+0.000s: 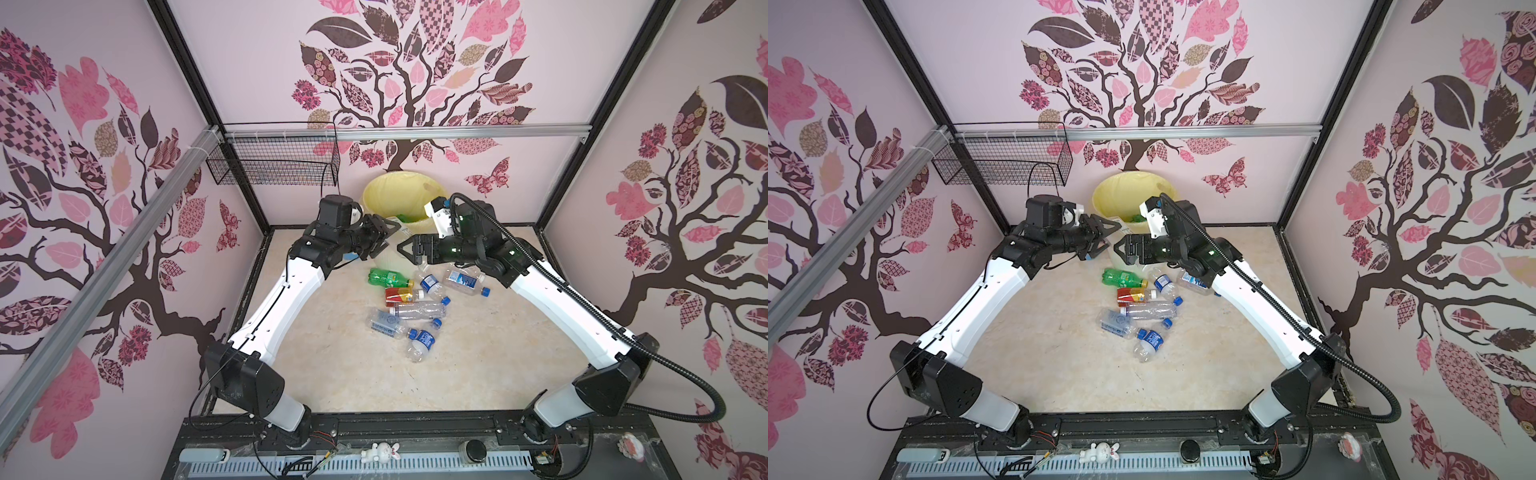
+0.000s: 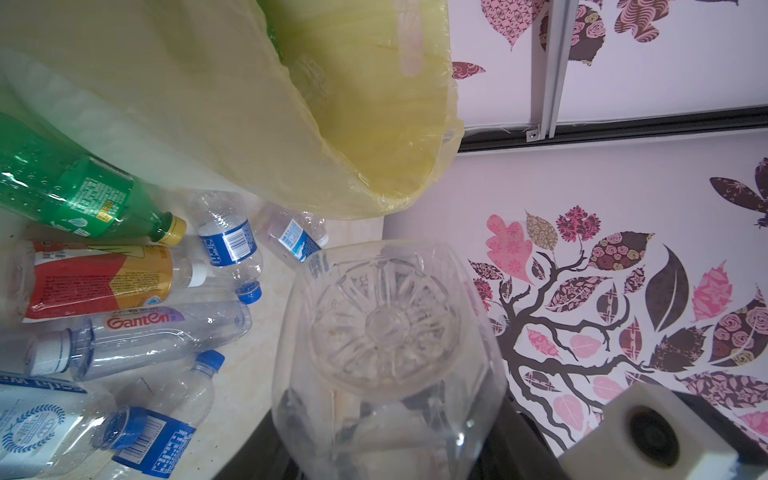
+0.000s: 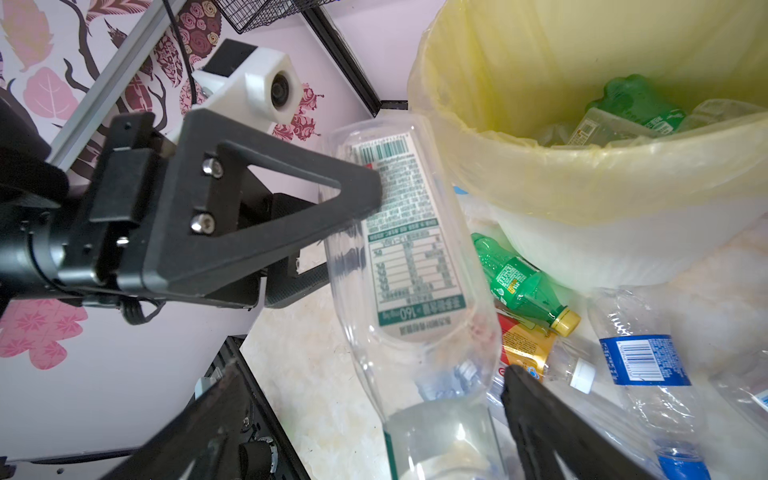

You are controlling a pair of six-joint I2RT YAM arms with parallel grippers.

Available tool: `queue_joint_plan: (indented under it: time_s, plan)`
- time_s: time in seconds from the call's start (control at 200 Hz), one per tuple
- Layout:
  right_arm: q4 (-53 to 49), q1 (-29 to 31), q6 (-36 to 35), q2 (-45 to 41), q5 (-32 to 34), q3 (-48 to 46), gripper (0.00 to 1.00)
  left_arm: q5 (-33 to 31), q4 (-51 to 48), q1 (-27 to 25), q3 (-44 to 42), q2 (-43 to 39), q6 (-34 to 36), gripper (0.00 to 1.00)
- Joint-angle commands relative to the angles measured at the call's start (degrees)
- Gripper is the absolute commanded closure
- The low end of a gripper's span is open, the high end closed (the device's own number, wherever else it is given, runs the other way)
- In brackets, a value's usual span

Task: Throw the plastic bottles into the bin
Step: 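Carry the clear bottle with left gripper toward the right gripper near the bin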

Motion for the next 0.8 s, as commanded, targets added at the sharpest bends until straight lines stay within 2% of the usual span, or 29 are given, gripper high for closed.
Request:
queue_joint_plan:
  time_s: [0.0, 0.355, 0.575, 0.795]
  plan:
    - [0.9, -0.3, 0.1, 1.3, 1.0, 0.2, 0.03, 1.9, 2.7, -0.1, 1.9, -0.5, -1.9, 0.51]
    - [1.8, -1.0, -0.6, 2.3, 1.9, 0.1, 0.11, 4.1, 3.5, -2.7, 4.7, 0.1, -5.2, 0.50]
    - [2.6, -1.4, 0.2, 3.1, 0.5, 0.3, 0.27, 3.9, 2.4, -2.9, 6.6, 0.2, -5.1, 0.49]
    - [3.6, -1.4, 1.4, 3.0, -1.7, -1.1, 0.29, 4.0, 3.8, -3.0, 6.3, 0.2, -6.4, 0.47]
